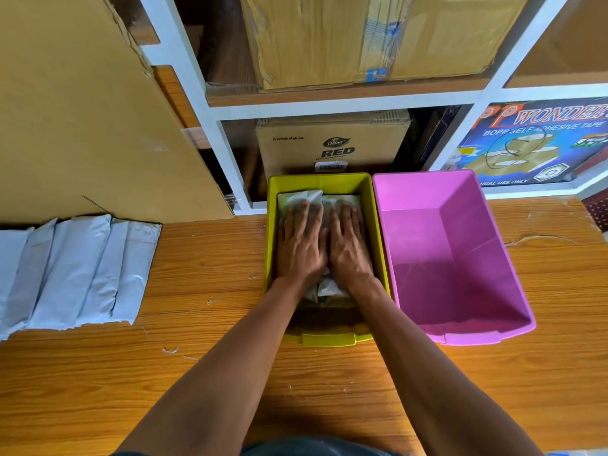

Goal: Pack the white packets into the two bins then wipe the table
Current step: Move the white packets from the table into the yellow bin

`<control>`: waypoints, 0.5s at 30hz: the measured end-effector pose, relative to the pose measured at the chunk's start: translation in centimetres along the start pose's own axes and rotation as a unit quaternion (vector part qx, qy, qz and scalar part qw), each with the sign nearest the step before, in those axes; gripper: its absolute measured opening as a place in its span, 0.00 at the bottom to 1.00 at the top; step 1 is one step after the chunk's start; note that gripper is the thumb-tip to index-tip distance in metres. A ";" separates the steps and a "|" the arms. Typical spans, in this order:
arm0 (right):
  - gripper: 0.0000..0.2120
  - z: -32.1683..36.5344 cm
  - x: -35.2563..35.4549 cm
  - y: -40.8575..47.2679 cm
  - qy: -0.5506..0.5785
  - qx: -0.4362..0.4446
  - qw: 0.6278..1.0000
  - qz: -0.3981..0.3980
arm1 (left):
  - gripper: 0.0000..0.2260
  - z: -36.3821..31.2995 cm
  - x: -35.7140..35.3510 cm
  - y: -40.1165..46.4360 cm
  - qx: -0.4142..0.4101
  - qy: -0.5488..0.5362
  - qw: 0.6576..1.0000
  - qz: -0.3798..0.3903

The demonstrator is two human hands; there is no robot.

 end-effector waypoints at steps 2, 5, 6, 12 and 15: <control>0.35 0.1 0.2 0.4 0.017 0.007 1.000 -0.002 | 0.28 0.0 0.0 1.0 0.009 -0.017 1.000 0.017; 0.45 0.4 0.1 0.4 -0.035 0.044 0.998 -0.003 | 0.29 0.3 -0.8 1.9 0.025 0.001 0.998 0.054; 0.47 0.4 0.1 0.4 -0.051 0.049 0.997 -0.001 | 0.30 0.4 -1.0 2.0 0.028 0.011 0.998 0.058; 0.37 -0.7 -1.9 0.1 -0.054 0.006 0.995 0.084 | 0.32 0.7 -1.9 1.7 0.051 0.036 0.996 0.071; 0.37 -0.4 -1.5 0.2 -0.087 0.020 0.991 0.100 | 0.32 0.9 -2.3 2.0 0.064 0.039 0.993 0.088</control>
Point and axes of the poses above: each hand's wrist, its own y-axis towards the middle knuckle, its own x-axis out of the back of the hand, z = x × y, the point moved 4 cm from there along y, towards the middle knuckle, and after that the axes turned 13 degrees about x, right-handed, at the moved point
